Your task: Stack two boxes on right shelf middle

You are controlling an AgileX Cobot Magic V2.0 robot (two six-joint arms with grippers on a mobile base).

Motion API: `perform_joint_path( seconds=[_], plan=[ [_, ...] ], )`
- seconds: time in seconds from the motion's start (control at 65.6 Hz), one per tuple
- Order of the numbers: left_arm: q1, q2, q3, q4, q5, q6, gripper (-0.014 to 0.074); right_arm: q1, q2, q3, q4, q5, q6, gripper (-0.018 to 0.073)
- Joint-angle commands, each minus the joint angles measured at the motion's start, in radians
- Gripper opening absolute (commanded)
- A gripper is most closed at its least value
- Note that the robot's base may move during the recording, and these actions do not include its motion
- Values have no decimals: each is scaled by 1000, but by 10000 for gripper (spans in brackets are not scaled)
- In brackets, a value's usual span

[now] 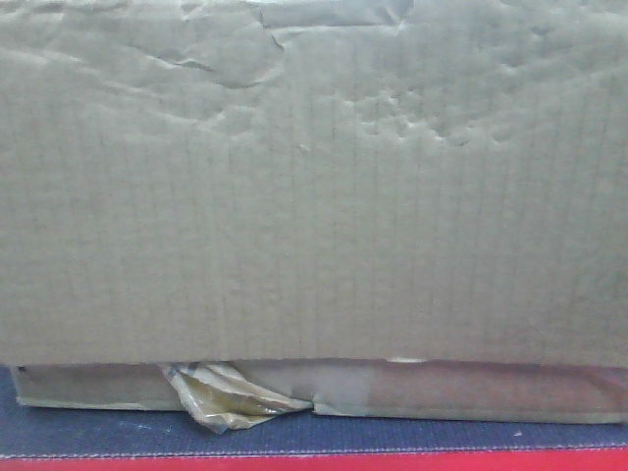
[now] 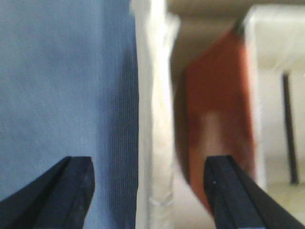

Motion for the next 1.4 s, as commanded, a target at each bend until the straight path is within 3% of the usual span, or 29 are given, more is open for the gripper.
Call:
perform_joint_path(
  seconds=[0.0,0.457,0.518,0.64,0.899,1.036,1.28,1.387],
  plan=[
    [4,-4,34,-12,-4,5,391,-3,-4,0,4,-20,-3,-162],
    [4,-4,64,-7,-4,5,391,-3,-4,0,4,-56,-5,-162],
    [4,-4,64,-6,-4,12,391,1,-4,0,4,-62,52,-162],
    [4,-4,64,1,-4,24,391,2,-4,-134,6,81,217,-162],
    [4,-4,64,1,-4,26,391,2,244,-448,6,593,222,-162],
    [4,-4,64,1,-4,26,391,2,437,-586,6,766,217,-162],
    [4,-4,64,-1,-4,26,391,2,622,-677,6,785,214,-162],
    [4,-4,64,-1,-4,26,391,2,714,-743,6,853,214,-157]
  ],
)
